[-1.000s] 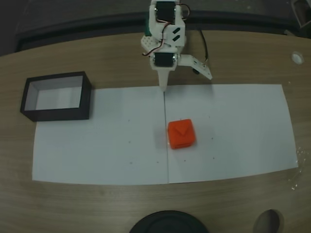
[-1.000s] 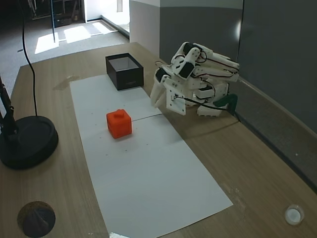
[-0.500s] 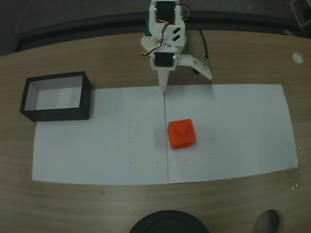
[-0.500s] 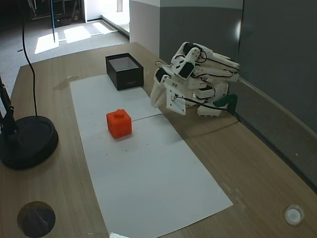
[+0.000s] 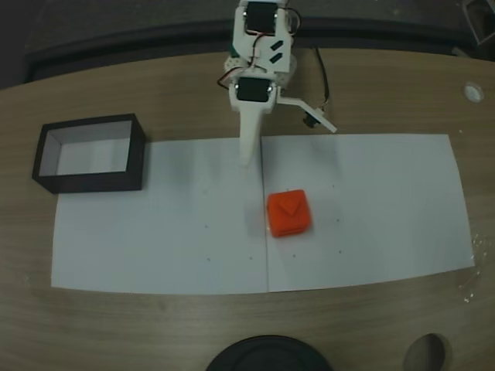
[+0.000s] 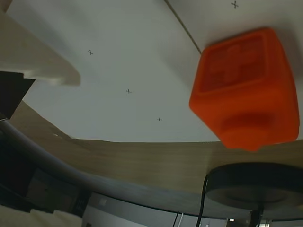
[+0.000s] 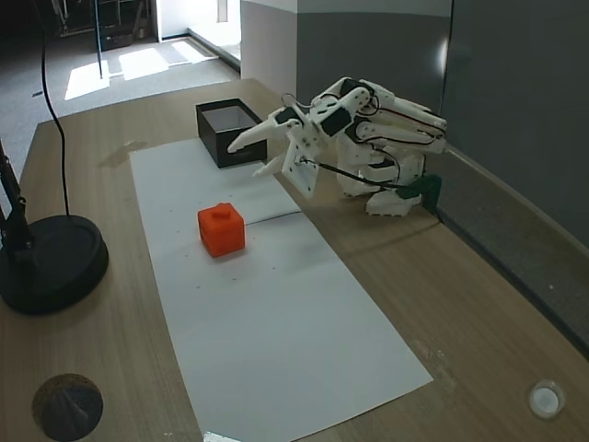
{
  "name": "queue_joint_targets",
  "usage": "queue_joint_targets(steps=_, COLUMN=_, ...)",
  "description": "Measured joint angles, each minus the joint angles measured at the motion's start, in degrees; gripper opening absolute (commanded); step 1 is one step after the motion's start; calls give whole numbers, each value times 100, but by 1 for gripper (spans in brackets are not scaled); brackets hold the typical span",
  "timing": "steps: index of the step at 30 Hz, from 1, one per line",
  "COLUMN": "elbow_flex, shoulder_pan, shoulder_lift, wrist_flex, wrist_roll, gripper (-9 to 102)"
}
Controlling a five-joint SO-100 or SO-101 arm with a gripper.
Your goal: Grab a orange square and put it in the box.
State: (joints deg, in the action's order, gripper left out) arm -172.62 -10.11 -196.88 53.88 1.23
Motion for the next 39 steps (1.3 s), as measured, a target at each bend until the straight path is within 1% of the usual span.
queue_joint_targets(steps=2, elbow_flex=325, shoulder_pan=-9, shoulder_lift=9, wrist_flex=-9, wrist_roll=0, gripper=34)
queue_joint_targets(steps=5, elbow_flex=844, shoulder_pan=132, shoulder_lift=26, wrist_flex=290, wrist_roll=-53, gripper=34)
queue_joint_targets(steps=8, elbow_flex=1362, shoulder_pan=809, shoulder_lift=457, wrist_flex=721, wrist_roll=-352, gripper=34)
queue_joint_targets(steps=12, elbow_flex=1951, shoulder_pan=1740, shoulder_lift=1740, wrist_flex=914, wrist_roll=-659, gripper=34)
queue_joint_targets(steps=16, elbow_flex=2531, shoulder_pan=2109, shoulder_lift=3489, wrist_flex=914, wrist_roll=-747, gripper=34)
queue_joint_targets(steps=22, elbow_flex=3981, shoulder_pan=2101, shoulder_lift=6214, wrist_flex=914, wrist_roll=-721, gripper=34)
queue_joint_targets(steps=26, elbow_flex=5019, shoulder_pan=1907, shoulder_lift=7752, wrist_flex=958, wrist_roll=-404, gripper=34)
queue_joint_targets(steps=29, elbow_flex=5572, shoulder_pan=1775, shoulder_lift=8710, wrist_flex=976, wrist_roll=-352, gripper=34)
queue_joint_targets(steps=35, elbow_flex=6196, shoulder_pan=1521, shoulder_lift=10037, wrist_flex=976, wrist_roll=-352, gripper=34)
queue_joint_targets(steps=39, elbow_flex=6381, shoulder_pan=1345, shoulder_lift=10424, wrist_flex=967, wrist_roll=-352, gripper=33)
